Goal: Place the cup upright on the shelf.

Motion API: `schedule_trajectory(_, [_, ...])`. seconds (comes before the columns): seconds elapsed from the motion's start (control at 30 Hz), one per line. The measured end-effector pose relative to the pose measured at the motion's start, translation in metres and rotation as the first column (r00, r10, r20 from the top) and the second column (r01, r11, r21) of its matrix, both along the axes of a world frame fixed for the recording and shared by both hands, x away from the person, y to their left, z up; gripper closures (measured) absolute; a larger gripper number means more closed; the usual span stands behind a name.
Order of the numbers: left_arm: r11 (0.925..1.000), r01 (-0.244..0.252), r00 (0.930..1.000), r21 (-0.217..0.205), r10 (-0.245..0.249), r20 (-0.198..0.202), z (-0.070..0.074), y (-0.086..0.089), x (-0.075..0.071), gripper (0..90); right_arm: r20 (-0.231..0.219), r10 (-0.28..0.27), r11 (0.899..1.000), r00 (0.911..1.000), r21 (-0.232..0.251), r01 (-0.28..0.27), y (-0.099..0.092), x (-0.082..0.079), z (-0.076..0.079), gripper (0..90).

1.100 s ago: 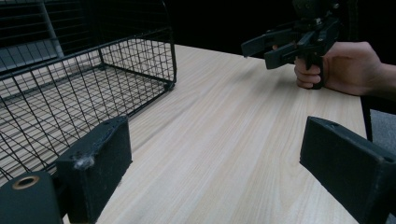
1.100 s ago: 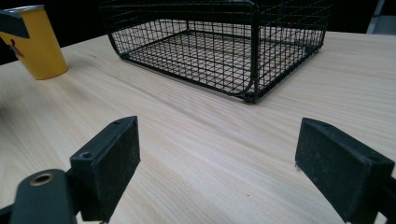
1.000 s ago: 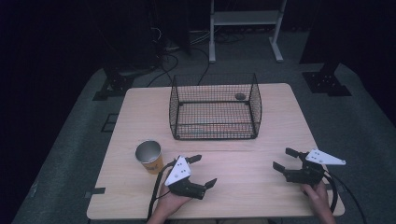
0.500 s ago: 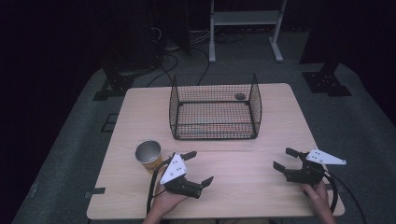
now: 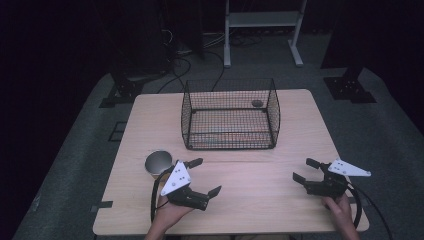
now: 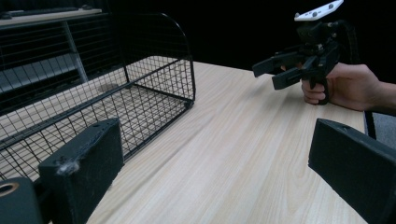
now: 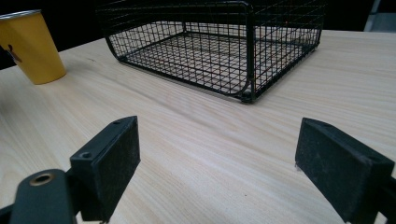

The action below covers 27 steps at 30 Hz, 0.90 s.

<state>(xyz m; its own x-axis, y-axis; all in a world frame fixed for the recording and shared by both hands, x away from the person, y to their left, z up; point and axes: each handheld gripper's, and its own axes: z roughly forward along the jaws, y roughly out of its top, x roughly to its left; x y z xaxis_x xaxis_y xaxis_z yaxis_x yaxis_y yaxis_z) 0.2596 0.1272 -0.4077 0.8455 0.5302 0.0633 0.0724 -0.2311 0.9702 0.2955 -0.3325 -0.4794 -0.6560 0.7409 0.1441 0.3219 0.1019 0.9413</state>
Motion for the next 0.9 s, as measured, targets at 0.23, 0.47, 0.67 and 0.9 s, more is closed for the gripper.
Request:
schedule_trajectory(0.23, [0.9998,-0.002,0.9998,0.018,0.002,0.021,0.01,0.005,-0.003,2.9,-0.001,0.001,1.0,1.0,0.002,-0.001,0.0,0.0,0.0,12.9])
schedule_trajectory(0.47, [0.9993,-0.026,0.9991,0.027,0.025,0.033,0.02,0.017,-0.004,2.9,0.0,0.0,1.0,1.0,0.0,0.0,0.0,0.0,0.0,12.9])
schedule_trajectory(0.67, [0.9987,-0.038,0.9988,0.033,0.037,0.034,0.025,0.026,-0.003,2.9,-0.003,-0.003,1.0,1.0,0.005,0.003,-0.001,0.0,0.0,12.9])
schedule_trajectory(0.9, [0.9973,-0.065,0.9968,0.033,0.063,0.048,0.033,0.036,-0.005,2.9,-0.001,-0.001,1.0,1.0,0.0,0.001,0.0,0.0,0.0,12.9])
